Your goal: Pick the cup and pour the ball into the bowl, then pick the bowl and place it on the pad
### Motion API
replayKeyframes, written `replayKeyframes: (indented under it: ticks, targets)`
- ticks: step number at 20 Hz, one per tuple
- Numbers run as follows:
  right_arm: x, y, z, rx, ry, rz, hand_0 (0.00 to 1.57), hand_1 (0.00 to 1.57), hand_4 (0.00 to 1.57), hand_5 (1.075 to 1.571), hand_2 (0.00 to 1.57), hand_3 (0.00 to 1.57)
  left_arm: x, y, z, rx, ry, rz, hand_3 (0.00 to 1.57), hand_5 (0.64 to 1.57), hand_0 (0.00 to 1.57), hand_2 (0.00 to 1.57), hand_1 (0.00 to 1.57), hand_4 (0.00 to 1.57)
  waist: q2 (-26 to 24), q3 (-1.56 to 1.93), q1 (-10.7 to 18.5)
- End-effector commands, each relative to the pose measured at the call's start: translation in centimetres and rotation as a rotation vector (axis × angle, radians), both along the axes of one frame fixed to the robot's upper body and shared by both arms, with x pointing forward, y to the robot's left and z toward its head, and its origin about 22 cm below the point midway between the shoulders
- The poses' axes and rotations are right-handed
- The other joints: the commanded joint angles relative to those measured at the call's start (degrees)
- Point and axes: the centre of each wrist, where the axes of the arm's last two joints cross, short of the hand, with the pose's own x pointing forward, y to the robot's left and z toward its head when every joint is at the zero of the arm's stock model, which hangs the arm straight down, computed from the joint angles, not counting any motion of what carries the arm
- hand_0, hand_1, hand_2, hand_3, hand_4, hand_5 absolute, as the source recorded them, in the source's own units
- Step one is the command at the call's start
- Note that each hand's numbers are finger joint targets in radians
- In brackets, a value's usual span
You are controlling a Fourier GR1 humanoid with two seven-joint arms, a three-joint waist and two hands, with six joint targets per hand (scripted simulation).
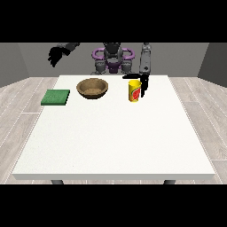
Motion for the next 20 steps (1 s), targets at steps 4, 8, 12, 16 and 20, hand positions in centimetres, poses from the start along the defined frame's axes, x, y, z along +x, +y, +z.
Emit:
replayKeyframes:
  ticks: [4, 8, 12, 16, 20]
  targets:
    - [0.8, -2.6, 1.3, 0.007, -0.036, 0.028, 0.0, 0.0, 0.67, 1.564, 0.0, 0.0, 0.3, 0.3, -2.9, -0.013, -0.006, 0.027, 0.0, 1.464, 0.0, 0.0, 0.0, 0.36, 2.6, -0.01, -1.8]
    - [0.7, -2.8, 2.1, 0.006, -0.083, 0.047, 0.0, 0.0, 0.66, 1.569, 0.0, 0.0, 0.5, 1.8, -3.3, 0.093, -0.027, 0.087, 1.38, 1.538, 0.92, 1.32, 0.92, 1.24, 4.3, -0.01, -3.9]
    - [-0.1, -2.3, 2.7, -0.007, -0.077, 0.086, 0.0, 0.0, 0.64, 1.568, 0.0, 0.07, 1.2, 2.0, -3.5, 0.158, -0.034, 0.185, 1.57, 1.483, 1.26, 1.57, 1.26, 1.33, 5.1, -0.02, -6.7]
    - [0.9, -6.0, 5.5, 0.018, -0.06, 0.027, 0.0, 0.0, 0.63, 1.565, 0.0, 0.15, 0.7, 1.7, -4.2, 0.235, 0.0, 0.158, 1.57, 1.447, 1.29, 1.57, 1.29, 1.39, 2.6, 0.0, -4.2]
    - [0.5, -7.6, 1.5, 0.015, 0.114, -0.002, 0.0, 0.0, 0.64, 1.567, 0.0, 0.29, 1.8, -2.5, -2.8, 0.341, 0.085, 0.152, 1.57, 1.432, 1.27, 1.57, 1.27, 1.4, -7.1, 0.08, -2.2]
